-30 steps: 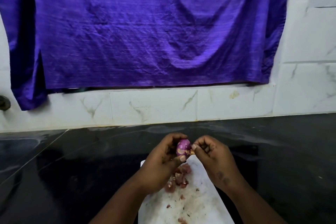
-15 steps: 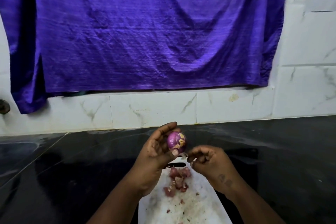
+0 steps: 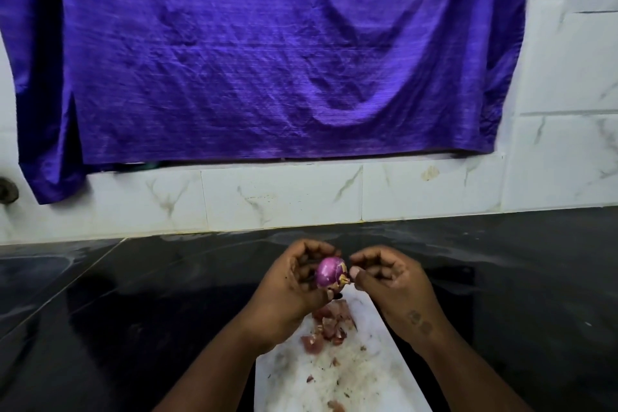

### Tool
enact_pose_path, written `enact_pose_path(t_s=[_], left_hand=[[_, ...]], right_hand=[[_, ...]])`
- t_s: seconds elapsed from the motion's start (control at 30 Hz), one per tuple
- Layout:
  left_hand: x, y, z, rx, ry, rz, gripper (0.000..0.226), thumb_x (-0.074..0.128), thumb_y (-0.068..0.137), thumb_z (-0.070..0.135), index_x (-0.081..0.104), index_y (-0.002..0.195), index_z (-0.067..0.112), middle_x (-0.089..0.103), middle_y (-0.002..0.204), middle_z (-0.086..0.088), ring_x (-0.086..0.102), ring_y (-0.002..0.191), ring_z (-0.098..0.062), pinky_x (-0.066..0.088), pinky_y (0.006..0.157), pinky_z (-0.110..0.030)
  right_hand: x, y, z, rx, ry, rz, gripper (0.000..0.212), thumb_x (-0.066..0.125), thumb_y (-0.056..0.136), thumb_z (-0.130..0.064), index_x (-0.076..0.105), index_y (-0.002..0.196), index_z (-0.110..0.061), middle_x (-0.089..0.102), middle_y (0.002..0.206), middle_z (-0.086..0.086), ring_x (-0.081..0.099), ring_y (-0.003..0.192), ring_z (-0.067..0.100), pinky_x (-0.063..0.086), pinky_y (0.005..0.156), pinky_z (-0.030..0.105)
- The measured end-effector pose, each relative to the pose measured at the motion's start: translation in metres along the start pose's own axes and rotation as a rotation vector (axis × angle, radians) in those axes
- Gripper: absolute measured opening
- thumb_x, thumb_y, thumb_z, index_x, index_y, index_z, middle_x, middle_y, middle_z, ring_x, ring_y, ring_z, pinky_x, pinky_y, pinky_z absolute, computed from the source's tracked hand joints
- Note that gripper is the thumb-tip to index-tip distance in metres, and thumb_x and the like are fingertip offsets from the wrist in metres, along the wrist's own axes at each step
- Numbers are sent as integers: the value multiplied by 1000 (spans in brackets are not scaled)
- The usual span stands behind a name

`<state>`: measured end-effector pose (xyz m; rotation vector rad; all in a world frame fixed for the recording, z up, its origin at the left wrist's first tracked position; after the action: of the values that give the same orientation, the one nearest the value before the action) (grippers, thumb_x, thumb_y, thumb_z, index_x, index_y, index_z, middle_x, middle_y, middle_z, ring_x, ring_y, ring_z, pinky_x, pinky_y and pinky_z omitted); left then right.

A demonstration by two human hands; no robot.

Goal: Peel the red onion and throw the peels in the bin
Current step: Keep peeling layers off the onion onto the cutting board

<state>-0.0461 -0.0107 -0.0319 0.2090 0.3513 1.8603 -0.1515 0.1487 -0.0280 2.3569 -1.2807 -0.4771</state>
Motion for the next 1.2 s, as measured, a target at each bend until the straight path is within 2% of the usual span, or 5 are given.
enact_pose_path(t_s=[0.13, 0.4, 0.67, 0.83, 1.2], left_hand=[[2, -2, 0, -10, 12, -29, 50, 82, 79, -12, 64, 119, 11, 74, 127, -10, 70, 121, -32, 57, 102, -62], [3, -3, 4, -30, 90, 2, 46, 84, 79, -11, 67, 117, 8, 77, 122, -7, 73, 116, -27, 63, 96, -50], [4, -4, 8, -53, 93, 8, 46, 84, 80, -10, 66, 119, 7, 78, 119, -5, 75, 112, -23, 64, 94, -46], [4, -5, 9, -58, 85, 14, 45, 85, 80, -8, 66, 119, 6, 77, 121, -5, 74, 114, -24, 64, 94, -48], [6, -5, 8, -37, 101, 6, 45, 86, 80, -7, 68, 117, 9, 77, 120, -4, 74, 114, -22, 63, 95, -41]], right_hand=[[0, 1, 0, -27, 29, 1, 16, 81, 80, 2, 79, 93, -7, 81, 87, 6, 77, 79, 16, 59, 71, 23], [-3, 3, 2, -141, -71, 8, 15, 81, 78, 8, 83, 86, -4, 78, 82, 6, 74, 74, 12, 58, 68, 20], [-4, 4, 5, -70, -48, 33, 20, 70, 87, 7, 83, 86, -9, 78, 84, 3, 75, 76, 21, 64, 71, 38], [-3, 3, 2, -103, -54, 14, 14, 81, 80, 2, 83, 88, -9, 79, 86, 4, 76, 77, 15, 60, 71, 24], [1, 2, 7, -170, -301, 48, 17, 75, 86, -7, 74, 80, -22, 70, 79, -4, 69, 71, 15, 58, 64, 34]])
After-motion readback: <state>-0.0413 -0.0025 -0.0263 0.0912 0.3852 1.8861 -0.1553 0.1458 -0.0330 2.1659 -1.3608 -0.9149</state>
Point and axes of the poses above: each hand's wrist, its own y-axis towards the middle knuckle, its own x-axis out of the palm, z = x × y, the point moved 3 cm from there along y, towards the middle knuckle
